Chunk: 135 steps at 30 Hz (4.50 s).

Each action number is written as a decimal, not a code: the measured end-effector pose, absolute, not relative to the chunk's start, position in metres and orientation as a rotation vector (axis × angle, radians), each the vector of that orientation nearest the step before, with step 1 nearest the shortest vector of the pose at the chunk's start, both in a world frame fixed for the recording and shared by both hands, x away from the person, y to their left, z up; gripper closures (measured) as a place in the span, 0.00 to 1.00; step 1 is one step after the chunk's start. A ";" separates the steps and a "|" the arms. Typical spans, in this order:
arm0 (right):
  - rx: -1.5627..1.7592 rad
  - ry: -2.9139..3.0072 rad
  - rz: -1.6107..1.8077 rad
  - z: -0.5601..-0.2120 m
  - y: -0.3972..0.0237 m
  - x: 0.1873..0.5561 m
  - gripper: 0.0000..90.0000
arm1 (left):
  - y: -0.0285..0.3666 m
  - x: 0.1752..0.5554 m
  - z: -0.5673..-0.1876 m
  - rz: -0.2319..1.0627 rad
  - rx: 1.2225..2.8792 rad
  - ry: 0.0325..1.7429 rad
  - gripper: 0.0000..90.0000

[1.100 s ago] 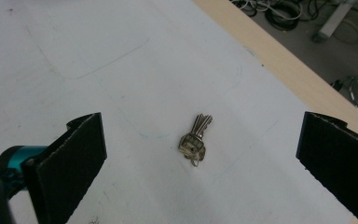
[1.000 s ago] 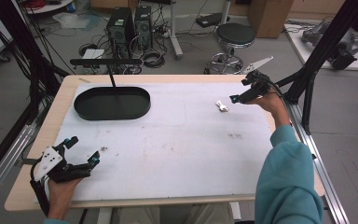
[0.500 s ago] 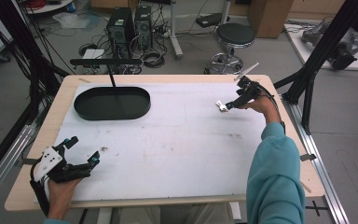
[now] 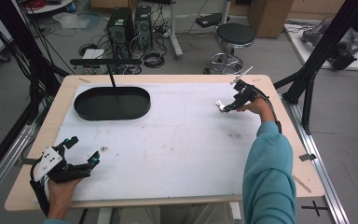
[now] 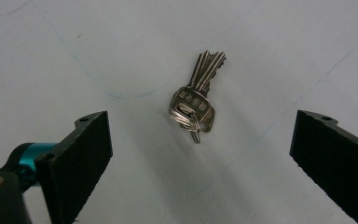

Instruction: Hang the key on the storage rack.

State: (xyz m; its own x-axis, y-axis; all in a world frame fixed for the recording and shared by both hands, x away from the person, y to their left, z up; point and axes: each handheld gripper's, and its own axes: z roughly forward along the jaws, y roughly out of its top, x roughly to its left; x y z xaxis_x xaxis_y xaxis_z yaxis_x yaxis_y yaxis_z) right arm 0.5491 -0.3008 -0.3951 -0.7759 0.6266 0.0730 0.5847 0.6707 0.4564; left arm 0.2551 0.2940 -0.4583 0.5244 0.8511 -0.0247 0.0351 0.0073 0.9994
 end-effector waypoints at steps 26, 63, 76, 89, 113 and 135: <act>1.044 2.825 0.645 -0.405 -0.301 0.557 0.77 | 0.294 0.255 -0.458 0.768 1.435 0.820 0.02; 1.098 2.809 0.589 -0.403 -0.295 0.554 0.98 | 0.294 0.255 -0.458 0.769 1.440 0.815 0.02; 1.009 2.766 0.718 -0.377 -0.288 0.540 0.99 | 0.295 0.256 -0.458 0.757 1.435 0.825 0.02; 0.809 2.570 1.291 -0.310 -0.281 0.497 0.99 | 0.302 0.263 -0.436 0.739 1.408 0.815 0.02; 0.262 2.460 1.799 -0.272 -0.214 0.403 0.99 | 0.241 0.314 -0.305 0.391 1.703 0.454 0.02; 0.141 2.570 1.899 -0.300 -0.157 0.380 0.99 | 0.157 0.345 -0.292 0.154 1.819 0.232 0.07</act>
